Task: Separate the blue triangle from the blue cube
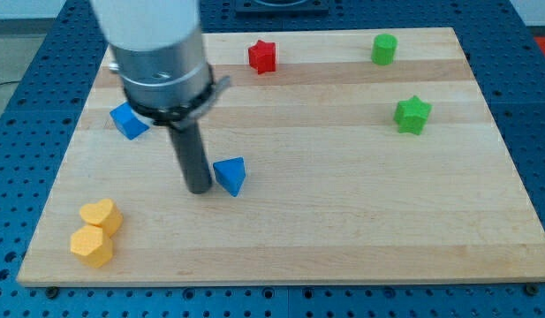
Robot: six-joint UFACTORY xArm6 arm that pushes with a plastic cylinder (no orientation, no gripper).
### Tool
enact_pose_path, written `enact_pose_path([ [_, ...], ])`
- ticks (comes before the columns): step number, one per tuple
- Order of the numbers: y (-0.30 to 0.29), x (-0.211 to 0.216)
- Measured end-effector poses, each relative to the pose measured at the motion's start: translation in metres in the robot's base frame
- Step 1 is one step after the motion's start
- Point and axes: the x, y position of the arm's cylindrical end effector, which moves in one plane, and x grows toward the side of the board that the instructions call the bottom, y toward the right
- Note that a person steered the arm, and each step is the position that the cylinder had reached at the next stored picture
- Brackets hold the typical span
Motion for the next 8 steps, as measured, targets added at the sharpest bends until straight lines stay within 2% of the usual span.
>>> enact_pose_path([
  [2, 0.077, -0.018],
  [3, 0.079, -0.051],
  [4, 0.117, -0.039],
  [6, 0.192, 0.016],
  [8, 0.118, 0.021],
])
